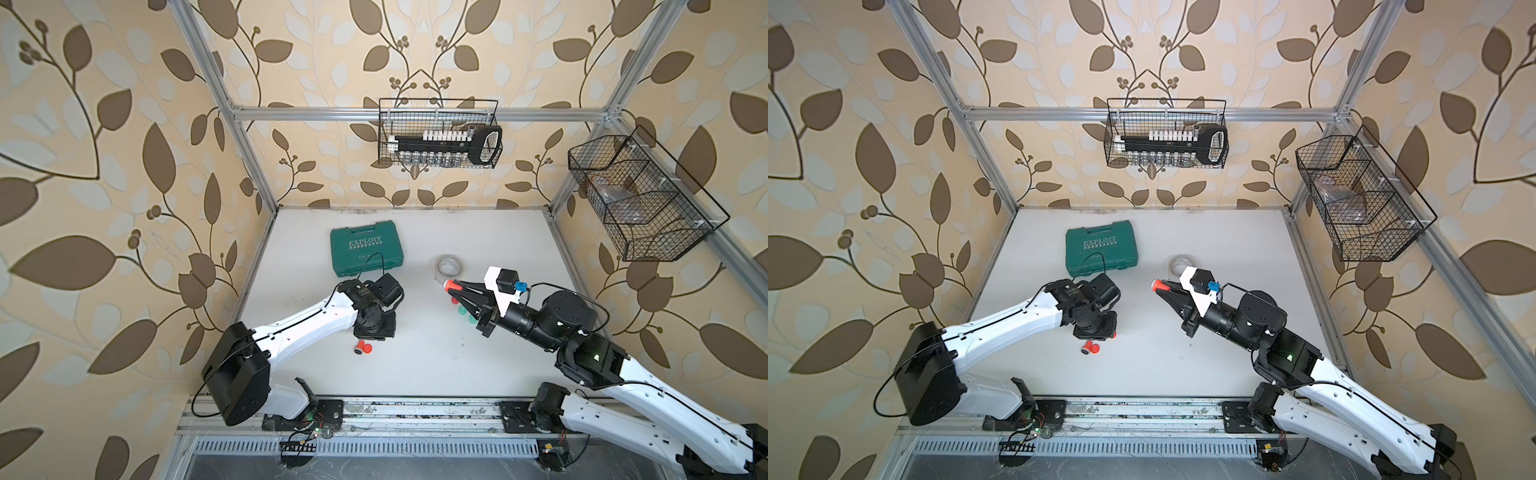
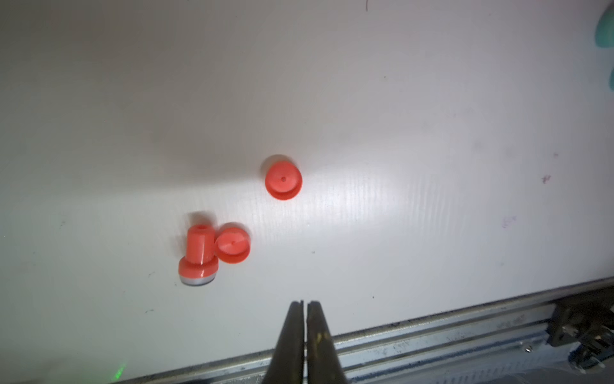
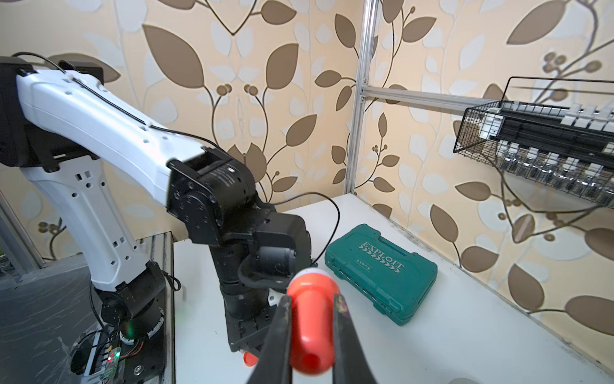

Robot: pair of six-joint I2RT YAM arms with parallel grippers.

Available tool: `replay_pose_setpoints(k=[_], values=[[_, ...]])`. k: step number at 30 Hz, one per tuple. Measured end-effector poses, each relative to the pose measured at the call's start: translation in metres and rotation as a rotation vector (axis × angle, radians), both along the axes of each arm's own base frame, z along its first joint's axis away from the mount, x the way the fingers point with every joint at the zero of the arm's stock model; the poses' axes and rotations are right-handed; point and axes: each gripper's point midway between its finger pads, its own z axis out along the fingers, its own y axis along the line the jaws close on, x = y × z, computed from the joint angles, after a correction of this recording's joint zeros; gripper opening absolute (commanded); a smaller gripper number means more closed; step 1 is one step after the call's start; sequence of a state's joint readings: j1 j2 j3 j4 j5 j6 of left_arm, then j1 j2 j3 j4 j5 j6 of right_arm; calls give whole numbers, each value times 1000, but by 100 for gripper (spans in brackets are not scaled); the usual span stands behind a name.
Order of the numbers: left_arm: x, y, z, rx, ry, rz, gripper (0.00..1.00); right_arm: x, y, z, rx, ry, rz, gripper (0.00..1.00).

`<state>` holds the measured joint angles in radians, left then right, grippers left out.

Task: Close the stamp cap
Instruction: Move the cover to the center of the board.

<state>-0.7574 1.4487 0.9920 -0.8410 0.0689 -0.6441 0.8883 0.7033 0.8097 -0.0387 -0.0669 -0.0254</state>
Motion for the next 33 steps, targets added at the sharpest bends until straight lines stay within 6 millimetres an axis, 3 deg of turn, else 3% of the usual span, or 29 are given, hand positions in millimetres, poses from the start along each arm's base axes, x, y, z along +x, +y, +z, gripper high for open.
replay_pose_setpoints(k=[5, 13, 20, 33], values=[[9, -5, -29, 29, 20, -21, 1, -1, -4, 0, -2, 5, -10, 0], [24, -1, -51, 70, -2, -18, 0, -2, -7, -1, 0, 11, -16, 0], [28, -1, -63, 92, -5, -30, 0, -3, -8, 0, 7, 14, -16, 0], [31, -5, -64, 92, -5, -42, 0, -3, -11, 0, 4, 16, -27, 0]])
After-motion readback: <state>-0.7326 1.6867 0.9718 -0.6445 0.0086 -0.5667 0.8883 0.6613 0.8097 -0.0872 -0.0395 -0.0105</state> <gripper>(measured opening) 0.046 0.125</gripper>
